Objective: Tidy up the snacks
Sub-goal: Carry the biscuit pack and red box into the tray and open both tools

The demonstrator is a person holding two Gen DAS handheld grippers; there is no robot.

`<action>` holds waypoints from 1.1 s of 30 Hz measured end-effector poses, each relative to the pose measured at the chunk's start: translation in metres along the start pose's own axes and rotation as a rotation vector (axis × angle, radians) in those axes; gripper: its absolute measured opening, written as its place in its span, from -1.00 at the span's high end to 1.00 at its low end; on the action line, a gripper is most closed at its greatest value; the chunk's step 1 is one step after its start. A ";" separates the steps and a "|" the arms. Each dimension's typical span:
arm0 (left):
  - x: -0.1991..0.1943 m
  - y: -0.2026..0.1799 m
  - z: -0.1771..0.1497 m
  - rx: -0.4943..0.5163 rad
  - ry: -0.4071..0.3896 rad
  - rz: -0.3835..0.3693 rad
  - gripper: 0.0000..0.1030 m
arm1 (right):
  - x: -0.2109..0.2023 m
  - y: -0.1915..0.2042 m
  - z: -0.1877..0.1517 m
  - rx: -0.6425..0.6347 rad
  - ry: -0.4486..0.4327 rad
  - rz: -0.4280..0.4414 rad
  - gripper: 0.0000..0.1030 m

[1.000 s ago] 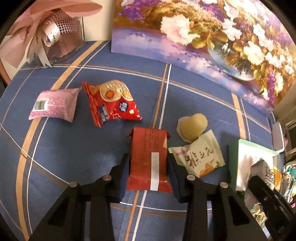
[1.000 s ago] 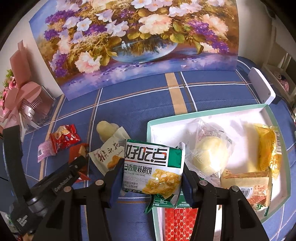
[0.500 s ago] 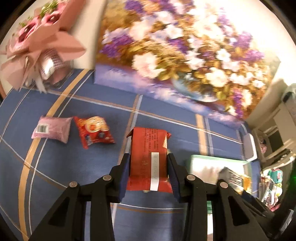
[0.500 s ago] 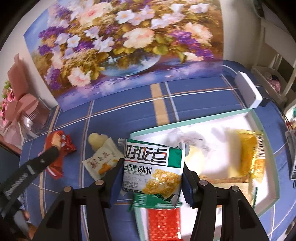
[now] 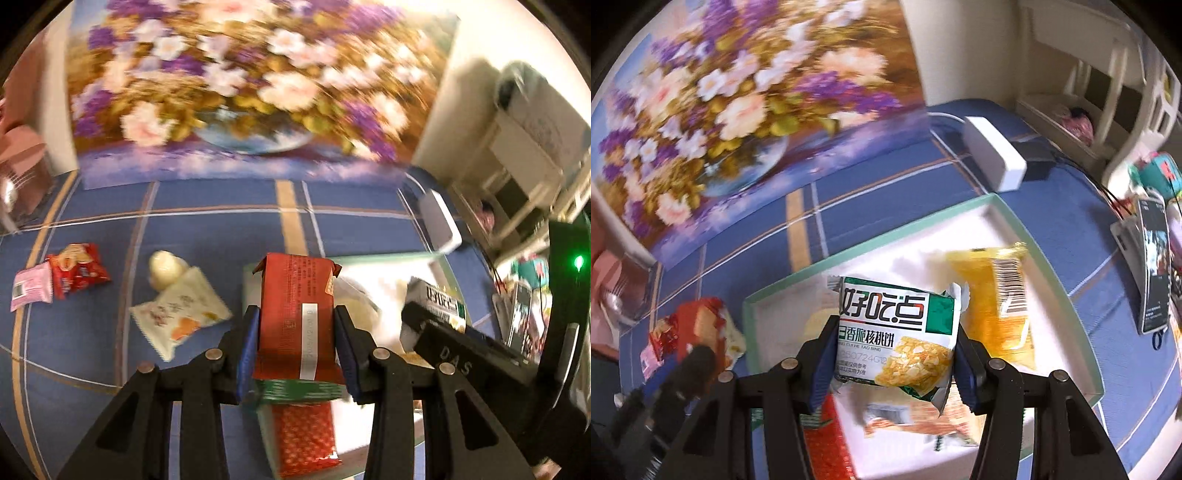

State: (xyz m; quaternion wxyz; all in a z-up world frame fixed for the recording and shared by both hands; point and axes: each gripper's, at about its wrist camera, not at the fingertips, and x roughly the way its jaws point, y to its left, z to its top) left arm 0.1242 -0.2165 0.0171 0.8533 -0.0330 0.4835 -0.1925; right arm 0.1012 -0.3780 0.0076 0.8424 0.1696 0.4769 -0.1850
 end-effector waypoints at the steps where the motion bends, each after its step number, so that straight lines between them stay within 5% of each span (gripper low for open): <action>1: 0.003 -0.005 -0.001 0.012 0.004 -0.001 0.20 | 0.002 -0.005 0.001 0.008 0.004 -0.003 -0.13; 19: 0.023 0.009 0.005 -0.031 -0.023 0.025 0.16 | 0.025 -0.006 -0.001 0.008 0.027 0.008 -0.21; 25: 0.023 0.015 0.004 -0.051 -0.003 0.070 -0.06 | 0.024 -0.005 -0.001 -0.002 0.033 0.002 -0.35; 28: 0.025 0.022 0.003 -0.076 0.021 0.102 -0.53 | 0.024 -0.002 -0.002 -0.022 0.039 -0.009 -0.45; 31: 0.026 0.031 0.001 -0.105 0.046 0.136 -0.62 | 0.025 0.000 -0.005 -0.044 0.037 -0.035 -0.92; 33: 0.025 0.037 0.000 -0.120 0.054 0.160 -0.68 | 0.023 0.001 -0.006 -0.050 0.038 -0.038 -0.96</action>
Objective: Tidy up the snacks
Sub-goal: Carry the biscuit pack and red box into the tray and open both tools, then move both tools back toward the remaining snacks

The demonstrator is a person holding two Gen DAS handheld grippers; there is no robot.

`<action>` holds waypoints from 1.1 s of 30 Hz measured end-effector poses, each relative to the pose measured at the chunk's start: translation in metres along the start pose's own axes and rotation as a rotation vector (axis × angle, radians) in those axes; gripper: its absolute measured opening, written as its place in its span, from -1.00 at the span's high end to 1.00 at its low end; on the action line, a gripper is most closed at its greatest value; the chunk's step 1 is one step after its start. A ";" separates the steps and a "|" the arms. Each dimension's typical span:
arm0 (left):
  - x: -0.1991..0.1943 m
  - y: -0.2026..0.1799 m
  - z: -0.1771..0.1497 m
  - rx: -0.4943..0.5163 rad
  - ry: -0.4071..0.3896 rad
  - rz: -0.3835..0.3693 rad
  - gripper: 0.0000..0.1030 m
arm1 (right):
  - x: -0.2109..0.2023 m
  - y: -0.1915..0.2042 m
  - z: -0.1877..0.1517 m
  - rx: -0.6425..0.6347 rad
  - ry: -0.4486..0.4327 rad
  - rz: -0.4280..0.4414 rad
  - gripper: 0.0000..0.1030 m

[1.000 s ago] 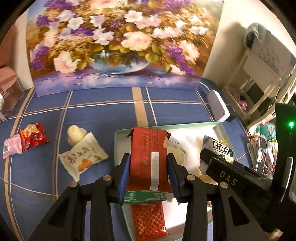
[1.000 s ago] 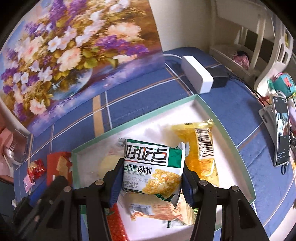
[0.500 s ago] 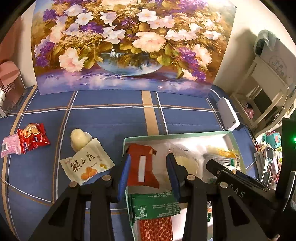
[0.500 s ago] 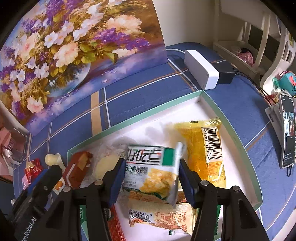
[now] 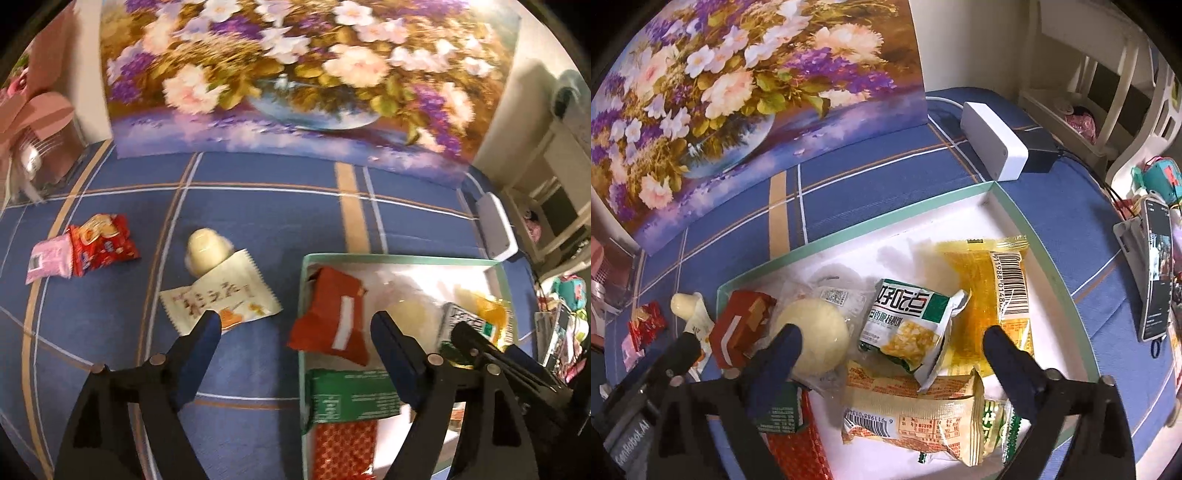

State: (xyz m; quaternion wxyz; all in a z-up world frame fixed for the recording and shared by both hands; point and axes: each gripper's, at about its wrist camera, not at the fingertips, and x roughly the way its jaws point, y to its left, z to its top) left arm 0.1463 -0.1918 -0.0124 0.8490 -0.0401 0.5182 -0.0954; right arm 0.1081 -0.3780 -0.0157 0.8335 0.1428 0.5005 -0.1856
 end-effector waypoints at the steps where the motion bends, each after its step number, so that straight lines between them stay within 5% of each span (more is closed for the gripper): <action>1: -0.001 0.001 0.000 -0.004 -0.001 0.005 -0.70 | -0.001 0.000 0.000 0.000 0.001 -0.001 -0.96; 5: -0.005 0.008 -0.001 -0.013 -0.006 0.043 -0.75 | -0.005 -0.002 -0.002 0.000 0.003 -0.009 -1.00; 8: -0.012 0.011 -0.003 -0.014 -0.033 0.085 -1.00 | -0.012 -0.003 -0.004 0.000 -0.009 -0.017 -1.00; 14: -0.024 0.021 -0.005 -0.032 -0.062 0.127 -1.00 | -0.027 -0.004 -0.009 0.005 -0.040 -0.026 -1.00; 24: -0.046 0.042 -0.003 -0.032 -0.139 0.098 -1.00 | -0.041 0.022 -0.019 -0.034 -0.085 -0.022 -1.00; 33: -0.037 0.051 0.020 0.032 -0.128 0.049 -1.00 | -0.021 0.047 -0.012 0.002 -0.048 -0.031 -1.00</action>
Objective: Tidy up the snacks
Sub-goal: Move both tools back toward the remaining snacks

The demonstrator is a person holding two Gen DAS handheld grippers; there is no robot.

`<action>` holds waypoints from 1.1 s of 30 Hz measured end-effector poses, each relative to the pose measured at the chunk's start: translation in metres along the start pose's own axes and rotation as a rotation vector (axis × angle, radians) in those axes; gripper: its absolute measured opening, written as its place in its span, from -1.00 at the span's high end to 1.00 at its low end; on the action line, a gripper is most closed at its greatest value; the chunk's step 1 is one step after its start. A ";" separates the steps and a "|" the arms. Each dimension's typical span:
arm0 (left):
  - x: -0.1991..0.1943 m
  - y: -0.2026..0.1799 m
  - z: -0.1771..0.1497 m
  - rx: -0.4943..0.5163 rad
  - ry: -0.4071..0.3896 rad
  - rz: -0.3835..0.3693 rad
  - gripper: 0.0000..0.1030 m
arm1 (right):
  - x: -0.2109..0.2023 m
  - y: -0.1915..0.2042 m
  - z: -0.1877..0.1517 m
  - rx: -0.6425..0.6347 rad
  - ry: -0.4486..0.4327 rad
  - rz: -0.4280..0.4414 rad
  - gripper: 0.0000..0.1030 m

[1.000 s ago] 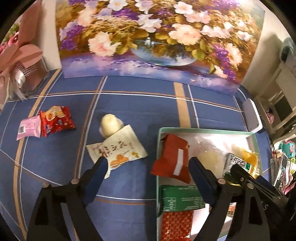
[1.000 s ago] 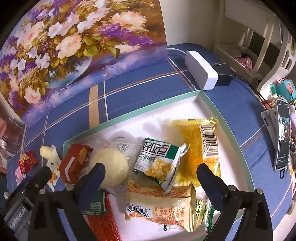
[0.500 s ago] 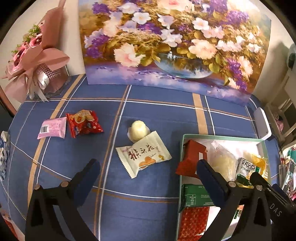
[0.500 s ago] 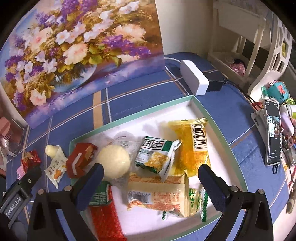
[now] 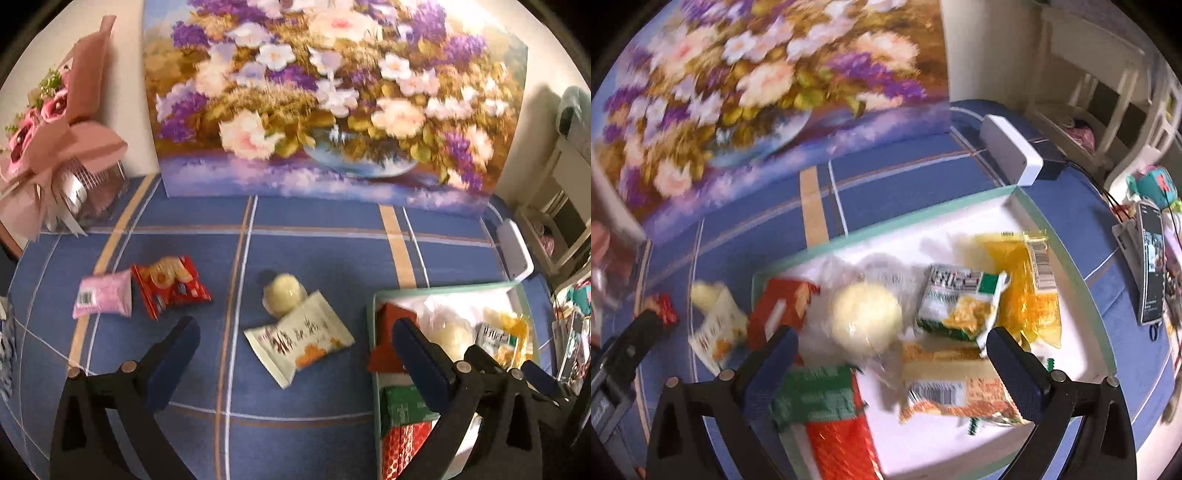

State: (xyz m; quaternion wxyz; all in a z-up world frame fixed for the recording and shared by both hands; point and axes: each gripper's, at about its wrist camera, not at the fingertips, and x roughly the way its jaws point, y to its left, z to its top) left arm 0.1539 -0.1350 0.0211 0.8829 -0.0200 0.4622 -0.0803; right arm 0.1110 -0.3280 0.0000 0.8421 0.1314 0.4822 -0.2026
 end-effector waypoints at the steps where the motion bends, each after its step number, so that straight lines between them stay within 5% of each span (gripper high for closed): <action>1: -0.005 0.004 0.002 -0.008 -0.002 -0.018 -1.00 | -0.002 0.003 0.002 -0.003 -0.005 -0.005 -1.00; 9: -0.033 0.055 -0.015 -0.125 -0.016 0.005 -1.00 | -0.023 0.037 -0.014 -0.076 -0.036 0.058 -1.00; 17: -0.004 0.089 0.007 -0.186 0.017 0.002 -1.00 | -0.016 0.066 -0.010 -0.148 -0.038 0.034 -1.00; 33: 0.000 0.195 -0.011 -0.405 0.027 0.053 -1.00 | -0.010 0.127 -0.013 -0.208 -0.047 0.193 -1.00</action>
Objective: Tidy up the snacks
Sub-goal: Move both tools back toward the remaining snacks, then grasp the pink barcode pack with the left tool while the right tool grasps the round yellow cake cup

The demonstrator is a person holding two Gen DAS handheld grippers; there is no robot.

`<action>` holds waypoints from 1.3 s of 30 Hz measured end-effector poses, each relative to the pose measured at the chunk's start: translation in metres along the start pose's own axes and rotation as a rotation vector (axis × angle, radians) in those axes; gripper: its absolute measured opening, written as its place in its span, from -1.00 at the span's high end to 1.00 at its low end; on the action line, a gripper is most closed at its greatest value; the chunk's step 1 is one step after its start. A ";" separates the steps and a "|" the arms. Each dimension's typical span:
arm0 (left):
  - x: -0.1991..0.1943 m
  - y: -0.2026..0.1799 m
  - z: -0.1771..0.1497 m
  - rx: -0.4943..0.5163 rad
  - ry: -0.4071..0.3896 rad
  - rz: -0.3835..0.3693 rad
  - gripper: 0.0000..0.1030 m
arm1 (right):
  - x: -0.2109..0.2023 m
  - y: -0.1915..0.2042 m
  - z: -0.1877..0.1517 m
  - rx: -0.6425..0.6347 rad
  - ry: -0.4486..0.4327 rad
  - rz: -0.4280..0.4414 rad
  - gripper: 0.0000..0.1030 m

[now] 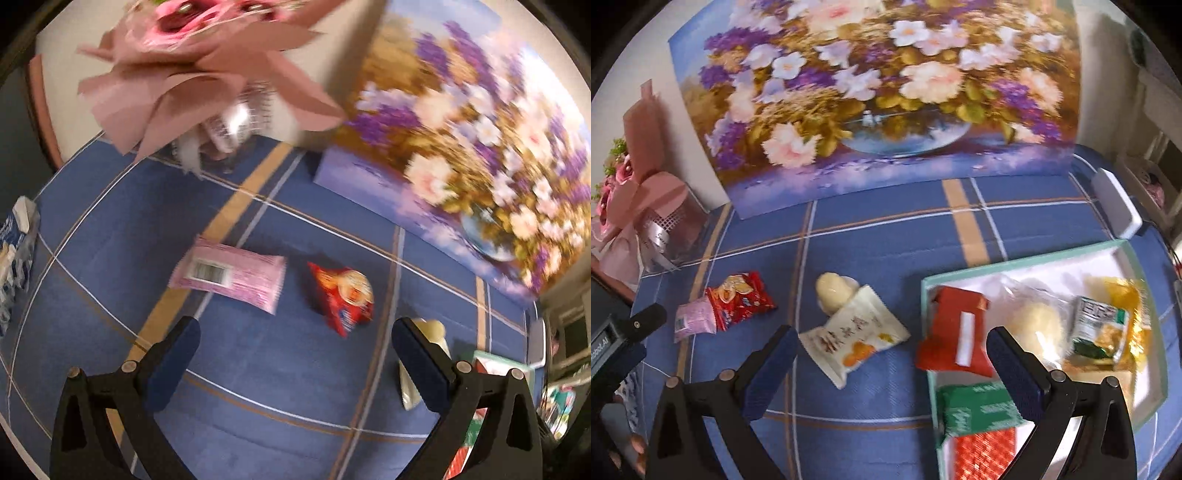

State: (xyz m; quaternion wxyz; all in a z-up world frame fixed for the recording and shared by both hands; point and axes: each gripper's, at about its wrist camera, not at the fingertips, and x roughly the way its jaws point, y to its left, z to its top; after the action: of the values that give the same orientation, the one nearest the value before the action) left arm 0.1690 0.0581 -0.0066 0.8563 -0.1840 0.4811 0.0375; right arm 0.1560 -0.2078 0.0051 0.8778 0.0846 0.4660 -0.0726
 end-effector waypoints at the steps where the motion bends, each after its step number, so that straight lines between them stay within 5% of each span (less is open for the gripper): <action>1: 0.004 0.008 0.004 -0.017 0.001 0.004 -1.00 | 0.004 0.003 0.002 -0.002 -0.003 0.009 -1.00; 9: 0.035 0.043 0.019 -0.032 0.008 0.061 -1.00 | 0.035 0.034 0.011 -0.049 -0.009 0.068 -1.00; 14: 0.063 0.056 0.030 -0.044 0.051 0.017 -1.00 | 0.060 0.048 0.014 -0.087 0.003 0.081 -0.94; 21: 0.086 0.047 0.038 0.071 0.090 0.013 -1.00 | 0.091 0.061 0.018 -0.134 0.024 0.064 -0.61; 39: 0.133 0.029 0.034 0.174 0.143 0.129 -1.00 | 0.134 0.078 0.012 -0.252 0.052 -0.003 -0.33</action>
State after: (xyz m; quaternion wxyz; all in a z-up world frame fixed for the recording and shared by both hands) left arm 0.2607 0.0816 -0.1102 0.8283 -0.0799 0.5533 0.0373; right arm 0.2559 -0.1409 -0.0935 0.8690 -0.0254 0.4940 -0.0126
